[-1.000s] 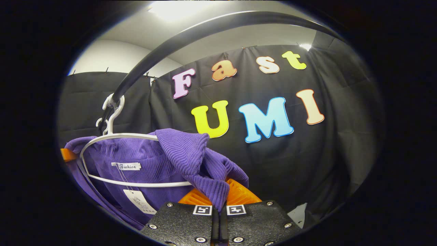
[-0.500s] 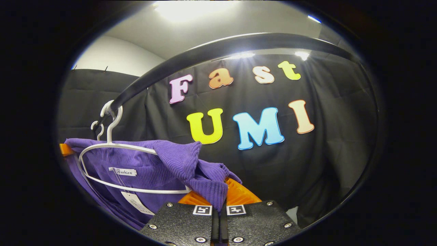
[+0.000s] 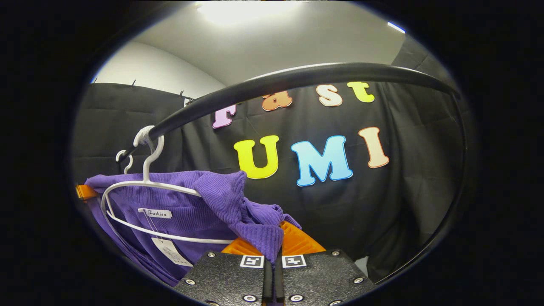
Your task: Grasp the clothes on the hanger with both hands and then place them into the laundry hamper below.
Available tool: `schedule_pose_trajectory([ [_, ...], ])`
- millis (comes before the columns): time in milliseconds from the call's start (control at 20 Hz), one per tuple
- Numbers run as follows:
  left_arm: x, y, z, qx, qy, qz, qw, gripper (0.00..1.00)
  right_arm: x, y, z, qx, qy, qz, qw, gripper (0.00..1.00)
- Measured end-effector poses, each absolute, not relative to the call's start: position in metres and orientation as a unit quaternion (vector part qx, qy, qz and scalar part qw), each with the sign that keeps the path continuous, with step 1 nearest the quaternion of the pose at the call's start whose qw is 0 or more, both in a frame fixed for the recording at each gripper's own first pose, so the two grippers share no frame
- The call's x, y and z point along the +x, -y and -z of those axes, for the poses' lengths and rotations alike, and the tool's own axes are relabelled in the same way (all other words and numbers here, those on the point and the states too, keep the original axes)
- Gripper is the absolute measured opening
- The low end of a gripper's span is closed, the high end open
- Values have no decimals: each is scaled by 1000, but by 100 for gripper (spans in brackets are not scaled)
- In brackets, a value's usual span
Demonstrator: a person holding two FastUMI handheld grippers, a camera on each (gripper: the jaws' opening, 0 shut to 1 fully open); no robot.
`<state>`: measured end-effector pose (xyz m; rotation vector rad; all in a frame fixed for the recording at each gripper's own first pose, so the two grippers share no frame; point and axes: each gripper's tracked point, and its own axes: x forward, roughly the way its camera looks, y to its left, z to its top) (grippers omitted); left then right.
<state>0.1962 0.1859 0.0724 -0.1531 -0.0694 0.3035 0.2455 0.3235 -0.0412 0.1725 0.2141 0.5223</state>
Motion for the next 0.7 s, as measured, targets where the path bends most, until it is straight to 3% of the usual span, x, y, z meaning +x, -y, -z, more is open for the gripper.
schedule_pose_trajectory([
  [700, 179, -225, 13, -135, -26, -174, 975, 1, 233, -330, 42, 56, -102, -270, 956, 1],
])
